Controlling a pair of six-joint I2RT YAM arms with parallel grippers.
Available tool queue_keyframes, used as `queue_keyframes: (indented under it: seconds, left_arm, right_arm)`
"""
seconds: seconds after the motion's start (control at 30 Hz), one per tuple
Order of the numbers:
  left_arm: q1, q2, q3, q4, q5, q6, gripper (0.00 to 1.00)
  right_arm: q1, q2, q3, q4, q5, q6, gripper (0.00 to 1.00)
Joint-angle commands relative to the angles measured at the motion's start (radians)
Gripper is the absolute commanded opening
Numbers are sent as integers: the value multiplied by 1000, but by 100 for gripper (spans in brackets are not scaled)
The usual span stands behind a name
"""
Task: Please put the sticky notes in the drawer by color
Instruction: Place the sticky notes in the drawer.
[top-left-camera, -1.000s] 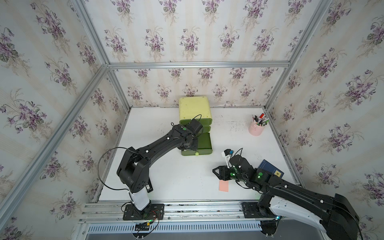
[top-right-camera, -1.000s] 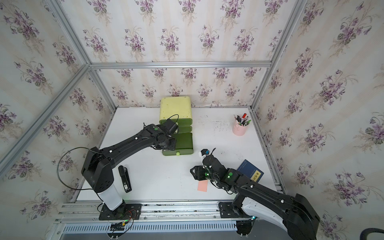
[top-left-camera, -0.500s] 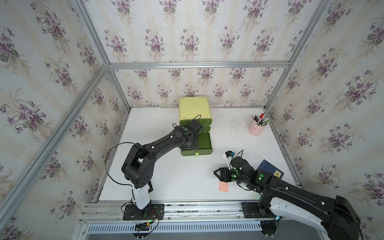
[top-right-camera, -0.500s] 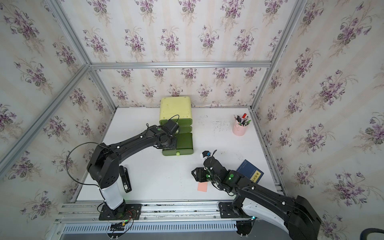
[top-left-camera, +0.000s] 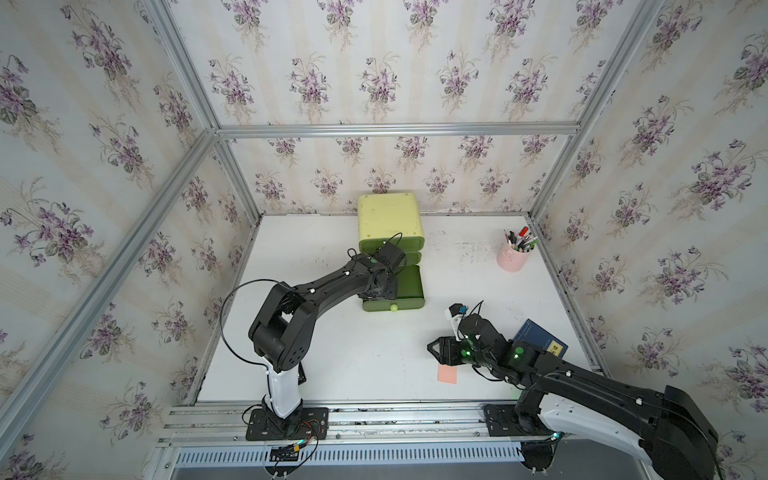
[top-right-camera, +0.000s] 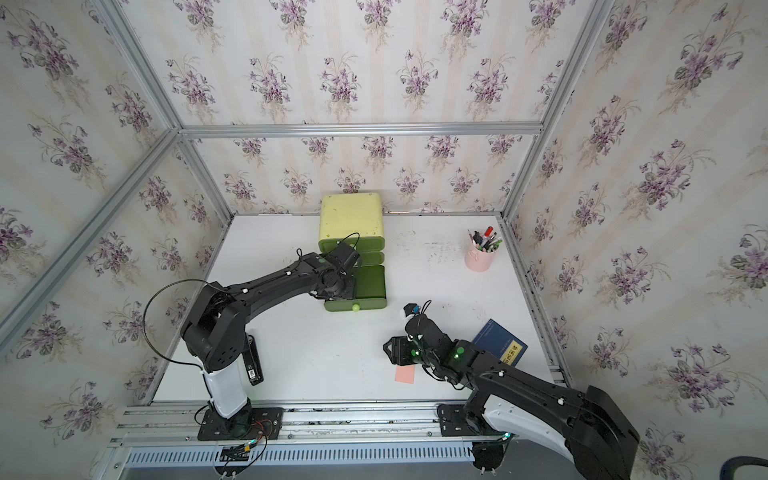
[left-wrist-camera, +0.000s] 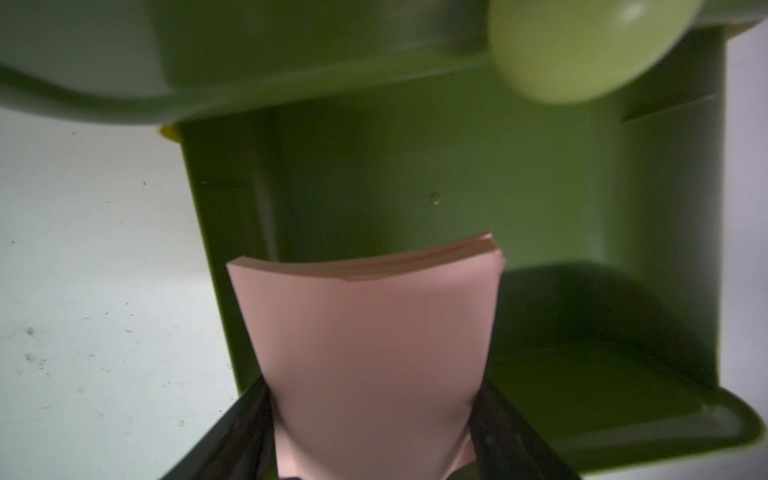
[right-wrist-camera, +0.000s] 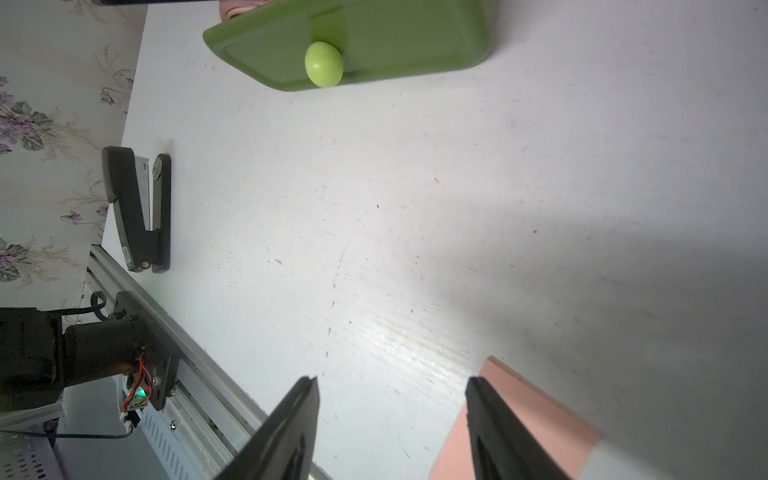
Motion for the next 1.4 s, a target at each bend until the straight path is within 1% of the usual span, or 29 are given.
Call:
queue_keyframes:
  seconds: [0.0,0.1,0.2,0.47,0.63,0.7,0.77,0.8,0.87,0.97,1.07,1.13,1.3,1.37]
  left_arm:
    - [2,14,11,-5,2,0,73]
    - [2,11,8,-5,7,-3,77]
    - [2,3,14,-11,-2,-6,83]
    - [2,1,34,-24,-7,4,86]
    - [1,-55,16,-17,15,-2,89]
    - [1,-92,-9,-2,38,-3,89]
    - [1,-135,-38,19,85,-1,90]
    - [1,-156,-57,31,110,0,90]
    - [0,-207,-107,64,178,2,91]
    - [2,-286,-193,141,304,0,92]
    - [0,-348,-248,181,392,-15,93]
    - [-2,-381,-272,173,407,-17,93]
    - [-9,-434,-337,163,379,-13,94]
    - [-9,-443,-357,158,364,-13,94]
  right_arm:
    - [1,2,3,18,4,-2,62]
    - [1,-5,3,7,10,-2,61]
    - [1,-14,5,-5,16,-1,62]
    - [1,-35,12,-57,33,18,63]
    - [1,-37,32,-164,31,88,64]
    - [6,-43,34,-205,24,134,66]
    - [38,-36,42,-251,38,175,68]
    - [56,-27,53,-284,60,188,68]
    - [119,-11,75,-371,146,243,69]
    - [134,27,62,-404,137,277,70]
    - [149,65,60,-400,135,288,70]
    - [165,84,73,-402,140,302,70]
    - [179,161,75,-343,113,286,70]
    - [182,202,94,-344,123,277,69]
